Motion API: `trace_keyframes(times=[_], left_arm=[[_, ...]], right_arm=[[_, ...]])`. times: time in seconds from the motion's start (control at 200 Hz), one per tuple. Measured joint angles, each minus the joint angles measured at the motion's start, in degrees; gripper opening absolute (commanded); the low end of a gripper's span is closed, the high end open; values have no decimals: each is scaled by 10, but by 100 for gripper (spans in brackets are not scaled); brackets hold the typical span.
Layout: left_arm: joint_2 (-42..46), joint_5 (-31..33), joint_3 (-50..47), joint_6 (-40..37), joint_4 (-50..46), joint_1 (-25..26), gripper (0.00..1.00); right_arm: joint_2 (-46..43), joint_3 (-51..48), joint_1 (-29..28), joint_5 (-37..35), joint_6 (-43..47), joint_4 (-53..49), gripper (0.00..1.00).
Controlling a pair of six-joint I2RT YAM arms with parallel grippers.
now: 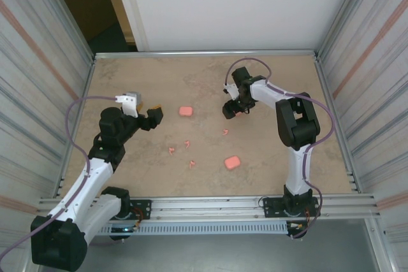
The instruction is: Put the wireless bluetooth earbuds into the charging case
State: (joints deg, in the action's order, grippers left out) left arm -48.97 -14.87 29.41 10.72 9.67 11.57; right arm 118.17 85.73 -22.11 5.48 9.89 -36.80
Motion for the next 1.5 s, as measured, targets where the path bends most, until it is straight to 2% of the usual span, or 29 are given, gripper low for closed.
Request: trace_keyframes(times=[0.456,0.902,1.002,1.263,1.503], left_arm=[[0,0,0,0,0,0,85],[0,0,0,1,0,0,85],[-5,-2,0,9,6,0,85],[-32,-33,0,36,13,0,85],[-51,-83,10,50,8,0,84]], right_arm=[[14,5,-1,-42,2,-17,63],[18,10,-8,-44,3,-18,46],[13,2,-10,-45,3,-10,45],[-43,-64,-23,-59,25,47,44],[-159,-145,-69,-74,66,119,44]])
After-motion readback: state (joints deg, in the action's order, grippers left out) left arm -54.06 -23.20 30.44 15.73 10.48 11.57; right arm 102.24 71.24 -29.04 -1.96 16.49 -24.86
